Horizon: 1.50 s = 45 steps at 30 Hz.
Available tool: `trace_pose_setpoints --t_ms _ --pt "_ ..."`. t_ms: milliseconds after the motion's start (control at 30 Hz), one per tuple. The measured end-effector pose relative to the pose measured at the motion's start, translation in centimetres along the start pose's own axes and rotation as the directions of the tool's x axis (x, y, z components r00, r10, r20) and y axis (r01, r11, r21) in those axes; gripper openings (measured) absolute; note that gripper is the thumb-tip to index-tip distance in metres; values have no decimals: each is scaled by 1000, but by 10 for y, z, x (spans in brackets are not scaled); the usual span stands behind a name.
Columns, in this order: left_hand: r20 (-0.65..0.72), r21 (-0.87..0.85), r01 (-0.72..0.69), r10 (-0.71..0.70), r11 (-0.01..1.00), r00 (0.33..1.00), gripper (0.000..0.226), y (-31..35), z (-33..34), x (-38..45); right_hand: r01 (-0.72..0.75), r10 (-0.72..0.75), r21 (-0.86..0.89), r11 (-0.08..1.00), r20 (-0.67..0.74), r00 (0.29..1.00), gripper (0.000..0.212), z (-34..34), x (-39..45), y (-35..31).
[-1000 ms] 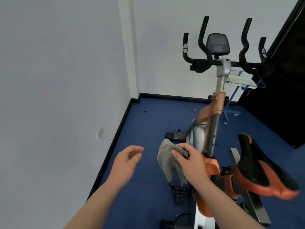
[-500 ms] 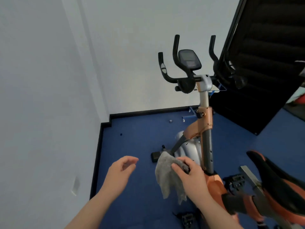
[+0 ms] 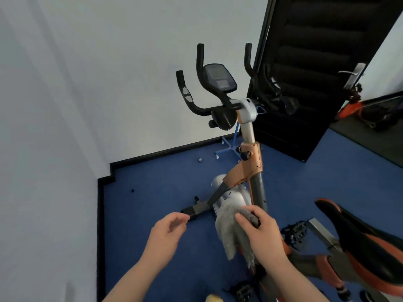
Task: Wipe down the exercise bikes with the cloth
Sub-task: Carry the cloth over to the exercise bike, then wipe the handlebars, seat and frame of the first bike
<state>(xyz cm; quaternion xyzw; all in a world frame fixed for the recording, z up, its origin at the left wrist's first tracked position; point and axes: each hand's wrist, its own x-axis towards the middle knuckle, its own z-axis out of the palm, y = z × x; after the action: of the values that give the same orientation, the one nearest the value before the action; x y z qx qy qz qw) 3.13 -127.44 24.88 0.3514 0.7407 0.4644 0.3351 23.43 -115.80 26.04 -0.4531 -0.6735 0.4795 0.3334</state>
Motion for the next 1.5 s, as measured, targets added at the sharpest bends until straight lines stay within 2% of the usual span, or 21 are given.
trace_pose_setpoints --t_ms 333,500,733,833,900,967,1033,1133,1200,1233,1333,1400,1500 --pt "-63 37 -74 76 997 995 24 60 15 142 40 -38 66 997 -31 999 12 -7 132 -4" --pt "-123 -25 -113 109 993 986 26 89 38 195 31 -22 72 997 -125 992 9 -20 189 -11" --pt "-270 -90 -199 169 976 948 33 117 45 254 45 13 186 982 -302 953 9 6 259 -41" --pt "-254 -94 -248 218 964 942 29 134 41 282 84 -11 203 976 -340 940 11 22 283 -57" --pt "-225 -73 -287 265 955 938 27 140 36 298 107 -50 170 980 -313 949 8 34 296 -64" --pt "-187 -43 -330 317 943 930 26 144 32 312 78 -44 136 988 -237 970 10 48 305 -67" --pt "-131 -19 -365 359 931 924 25 146 29 324 33 -18 58 998 -236 972 16 62 310 -64" --pt "-38 -6 -421 421 907 906 23 144 30 333 -29 -14 -110 993 -375 927 22 82 309 -53" --pt "8 -16 -447 447 894 894 22 143 28 343 -47 26 -31 998 -488 872 10 97 316 -54" --pt "21 -29 -451 451 892 892 22 143 27 349 -48 46 11 999 -532 846 11 101 320 -57" --pt "60 -67 -450 453 891 889 21 143 22 361 -8 -27 -50 999 -661 750 12 102 337 -58" --pt "93 -85 -447 454 891 886 21 142 19 367 23 -83 -95 995 -701 708 7 102 340 -56" --pt "124 -143 -402 420 904 899 22 141 17 369 2 -41 -54 999 -740 672 13 116 332 -55"
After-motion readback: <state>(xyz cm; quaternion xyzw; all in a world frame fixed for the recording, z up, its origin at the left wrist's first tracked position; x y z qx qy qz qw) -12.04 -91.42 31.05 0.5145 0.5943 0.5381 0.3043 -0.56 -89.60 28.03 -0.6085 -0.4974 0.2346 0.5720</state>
